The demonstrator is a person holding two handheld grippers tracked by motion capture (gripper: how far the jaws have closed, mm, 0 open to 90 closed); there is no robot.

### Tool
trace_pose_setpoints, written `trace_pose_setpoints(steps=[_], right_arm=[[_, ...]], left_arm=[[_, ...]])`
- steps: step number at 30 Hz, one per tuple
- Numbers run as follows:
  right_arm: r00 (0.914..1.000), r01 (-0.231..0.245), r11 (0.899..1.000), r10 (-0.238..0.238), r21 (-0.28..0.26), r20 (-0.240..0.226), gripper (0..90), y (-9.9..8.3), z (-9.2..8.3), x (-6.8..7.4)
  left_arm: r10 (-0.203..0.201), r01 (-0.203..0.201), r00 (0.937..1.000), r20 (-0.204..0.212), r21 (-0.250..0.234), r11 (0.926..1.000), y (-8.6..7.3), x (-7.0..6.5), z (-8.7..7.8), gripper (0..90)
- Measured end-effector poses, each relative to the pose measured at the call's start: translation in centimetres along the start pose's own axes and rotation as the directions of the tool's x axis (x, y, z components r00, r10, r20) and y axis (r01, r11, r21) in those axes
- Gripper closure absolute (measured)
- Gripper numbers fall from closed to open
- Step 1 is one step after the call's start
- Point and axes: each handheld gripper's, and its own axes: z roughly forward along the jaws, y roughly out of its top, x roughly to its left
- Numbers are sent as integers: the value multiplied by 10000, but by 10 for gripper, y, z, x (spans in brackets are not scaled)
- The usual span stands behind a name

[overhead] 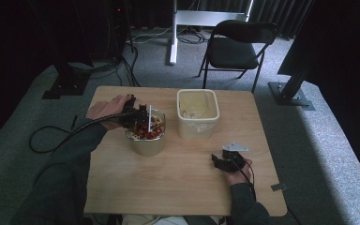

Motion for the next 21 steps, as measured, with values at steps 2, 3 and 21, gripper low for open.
trace_pose_setpoints(steps=[2,3,21], right_arm=[[10000,1,10000,-1,-3,-1,411,0,0,0],[10000,10,10000,-10,-4,-1,410,0,0,0],[10000,0,10000,0,1,0,410,0,0,0]], left_arm=[[-445,449,9988,206,-231,9987,-2,4,-2,335],[-662,671,9974,277,-340,9972,-3,6,-4,335],[-4027,4551,8839,2377,-2389,8578,-18,35,-18,334]])
